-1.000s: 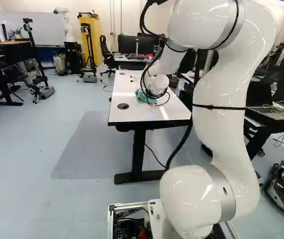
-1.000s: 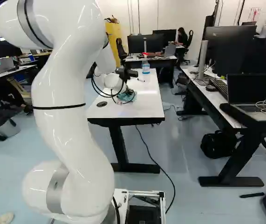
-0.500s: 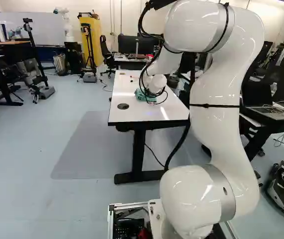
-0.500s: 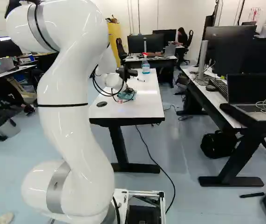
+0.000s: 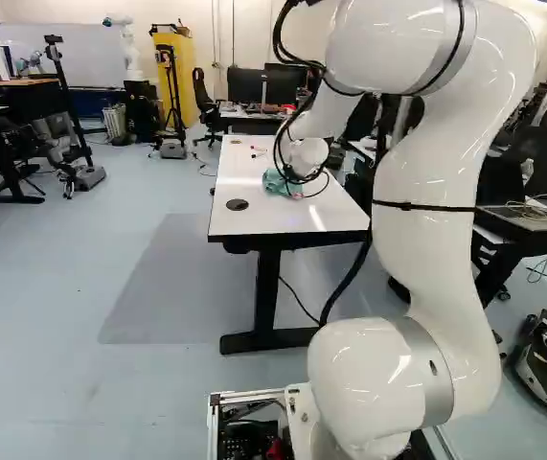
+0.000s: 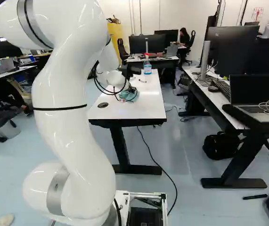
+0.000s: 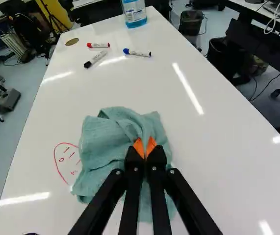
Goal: Clean the table with the green towel
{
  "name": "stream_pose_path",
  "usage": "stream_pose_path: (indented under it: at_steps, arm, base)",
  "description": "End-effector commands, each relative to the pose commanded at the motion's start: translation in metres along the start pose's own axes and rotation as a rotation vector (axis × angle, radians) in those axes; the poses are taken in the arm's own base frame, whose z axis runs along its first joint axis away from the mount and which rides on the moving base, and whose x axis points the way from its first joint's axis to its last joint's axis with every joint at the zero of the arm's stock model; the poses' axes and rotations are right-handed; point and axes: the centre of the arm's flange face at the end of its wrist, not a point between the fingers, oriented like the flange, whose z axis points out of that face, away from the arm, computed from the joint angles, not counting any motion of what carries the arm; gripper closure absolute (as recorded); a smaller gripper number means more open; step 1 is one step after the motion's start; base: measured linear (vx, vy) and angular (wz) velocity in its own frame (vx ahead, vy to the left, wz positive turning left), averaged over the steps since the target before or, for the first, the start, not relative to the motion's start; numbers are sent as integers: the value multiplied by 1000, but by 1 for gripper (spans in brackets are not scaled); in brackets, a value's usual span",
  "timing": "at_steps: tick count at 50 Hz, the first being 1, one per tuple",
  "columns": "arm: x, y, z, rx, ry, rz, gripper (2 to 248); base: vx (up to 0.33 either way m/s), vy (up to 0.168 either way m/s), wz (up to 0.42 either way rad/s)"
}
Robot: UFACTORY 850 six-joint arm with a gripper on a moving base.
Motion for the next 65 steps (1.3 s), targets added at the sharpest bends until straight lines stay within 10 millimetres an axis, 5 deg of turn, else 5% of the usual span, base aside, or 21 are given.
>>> stream_pose_path:
  at_steps: [65]
  arm:
    - [-33,14,-143,26,-285,8,226]
  base:
    - [0,0,0]
